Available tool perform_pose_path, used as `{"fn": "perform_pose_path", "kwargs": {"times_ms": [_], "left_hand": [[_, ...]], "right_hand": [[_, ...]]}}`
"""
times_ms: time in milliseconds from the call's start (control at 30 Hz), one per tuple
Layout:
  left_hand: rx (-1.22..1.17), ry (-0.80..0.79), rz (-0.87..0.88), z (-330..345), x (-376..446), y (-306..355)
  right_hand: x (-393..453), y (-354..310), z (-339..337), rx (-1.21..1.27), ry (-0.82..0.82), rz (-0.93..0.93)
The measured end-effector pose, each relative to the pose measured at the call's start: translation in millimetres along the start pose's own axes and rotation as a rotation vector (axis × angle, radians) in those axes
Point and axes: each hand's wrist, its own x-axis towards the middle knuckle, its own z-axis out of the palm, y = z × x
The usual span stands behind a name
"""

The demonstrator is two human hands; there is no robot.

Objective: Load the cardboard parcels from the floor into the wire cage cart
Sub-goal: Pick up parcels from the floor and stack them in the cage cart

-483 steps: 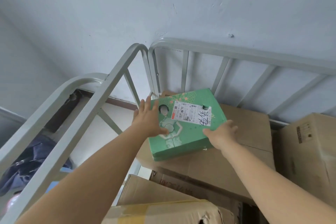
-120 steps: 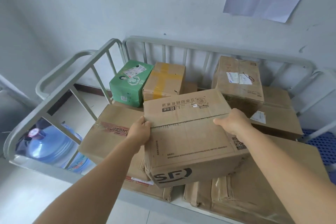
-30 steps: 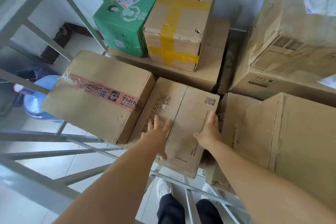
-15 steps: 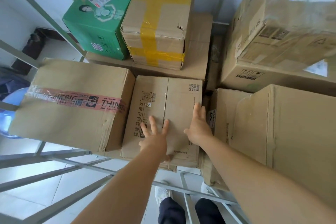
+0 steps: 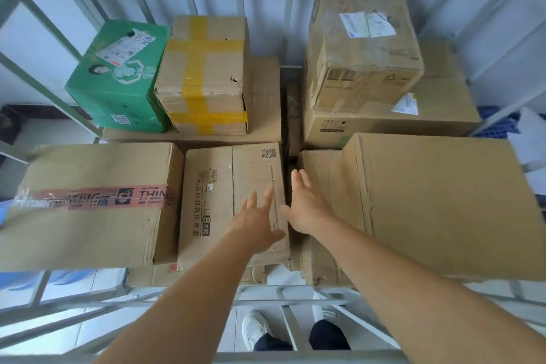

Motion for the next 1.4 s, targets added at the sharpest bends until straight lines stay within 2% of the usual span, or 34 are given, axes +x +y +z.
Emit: {"fn": "perform_pose_path", "kwargs": {"times_ms": [233, 500, 600, 867, 1033, 1267, 1400], "left_hand": [[0.015, 0.057, 0.166, 4.1, -20.7, 72.6], [0.122, 0.210, 0.110, -8.9, -68.3, 133.5], [0.086, 0.207, 0.114, -4.8, -92.5, 161.9], [0.049, 0.025, 0.068, 39.3, -96.1, 212.5], [0.019, 0.002, -0.014, 49.0, -71.6, 217.8], [0.025, 0.008, -0.027, 54.2, -47.2, 224.3], [0.053, 0.028, -0.112, 53.3, -37.5, 215.1]], "right_hand": [[-62.7, 57.4, -43.7, -0.087, 0.075, 0.036], [-122.3, 124.9, -92.3, -0.196, 0.105, 0.010], [-141.2, 159.2, -107.4, -0.186, 0.107, 0.030], [-144.7, 290.4, -128.9, 0.000, 0.003, 0.362], [-123.2, 348.0, -137.3, 0.007, -0.034, 0.511], [-106.2, 363.4, -138.7, 0.181, -0.049, 0.513], [-91.1, 349.1, -133.8, 0.216, -0.059, 0.441]]}}
